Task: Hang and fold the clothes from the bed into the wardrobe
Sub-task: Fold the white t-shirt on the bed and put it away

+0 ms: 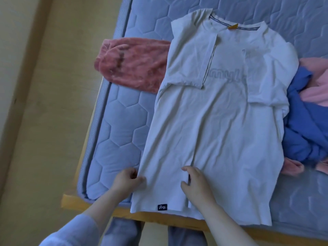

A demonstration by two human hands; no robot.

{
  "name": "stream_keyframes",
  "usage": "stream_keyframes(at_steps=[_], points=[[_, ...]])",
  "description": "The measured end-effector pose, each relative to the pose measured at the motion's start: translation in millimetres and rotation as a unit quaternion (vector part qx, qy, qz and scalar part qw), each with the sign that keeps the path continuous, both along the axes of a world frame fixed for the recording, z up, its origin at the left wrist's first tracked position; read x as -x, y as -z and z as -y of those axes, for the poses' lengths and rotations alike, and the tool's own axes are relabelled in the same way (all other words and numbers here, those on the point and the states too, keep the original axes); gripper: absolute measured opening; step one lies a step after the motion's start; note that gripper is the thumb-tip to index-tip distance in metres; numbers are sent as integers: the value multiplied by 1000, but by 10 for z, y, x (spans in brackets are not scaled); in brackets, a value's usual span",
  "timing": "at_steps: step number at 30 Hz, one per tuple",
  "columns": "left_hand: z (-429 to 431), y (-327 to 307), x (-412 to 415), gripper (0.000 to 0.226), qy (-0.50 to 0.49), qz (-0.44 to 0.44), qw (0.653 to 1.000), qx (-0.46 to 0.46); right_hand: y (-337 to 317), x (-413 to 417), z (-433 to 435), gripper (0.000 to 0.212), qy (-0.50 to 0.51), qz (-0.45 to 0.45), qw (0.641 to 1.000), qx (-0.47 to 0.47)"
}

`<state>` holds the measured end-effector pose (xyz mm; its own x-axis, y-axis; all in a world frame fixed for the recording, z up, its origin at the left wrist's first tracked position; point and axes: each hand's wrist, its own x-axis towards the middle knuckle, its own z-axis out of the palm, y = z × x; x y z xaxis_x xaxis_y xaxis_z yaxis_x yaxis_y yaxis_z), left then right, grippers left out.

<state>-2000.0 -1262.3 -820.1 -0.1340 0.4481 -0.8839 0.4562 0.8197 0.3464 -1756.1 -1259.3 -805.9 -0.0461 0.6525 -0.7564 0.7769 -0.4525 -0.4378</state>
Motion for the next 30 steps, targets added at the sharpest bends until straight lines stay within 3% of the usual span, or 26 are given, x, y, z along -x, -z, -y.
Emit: stream_keyframes(at_steps=[5, 9, 12, 14, 16, 19, 22, 26, 30], points=[[171, -13, 95, 10, 46, -43, 997, -52, -107, 13, 312, 76, -139, 8, 990, 12], [231, -74, -7, 8, 86, -103, 982, -137, -159, -198, 574, 91, -227, 79, 971, -3], [338, -136, -158, 24, 136, -168, 935, -281, -150, -387, 683, 71, -205, 141, 967, -57], [456, -173, -340, 28, 203, -124, 908, -345, -113, -470, 710, 52, -215, 165, 957, -103], [599, -140, -547, 37, 284, -46, 898, -332, -66, -519, 747, 39, -220, 163, 953, -129], [787, -10, -743, 36, 397, -76, 867, -290, 22, -576, 796, 29, -228, 136, 955, -135], [891, 44, -773, 14, 333, -84, 895, -286, 46, -663, 820, 22, -206, 91, 965, -137], [833, 6, -701, 12, 320, -51, 906, -271, -3, -855, 1086, 18, -270, 72, 954, -109], [760, -123, -640, 6, 341, -42, 901, -267, -108, -964, 1296, 17, -181, 115, 961, -173]])
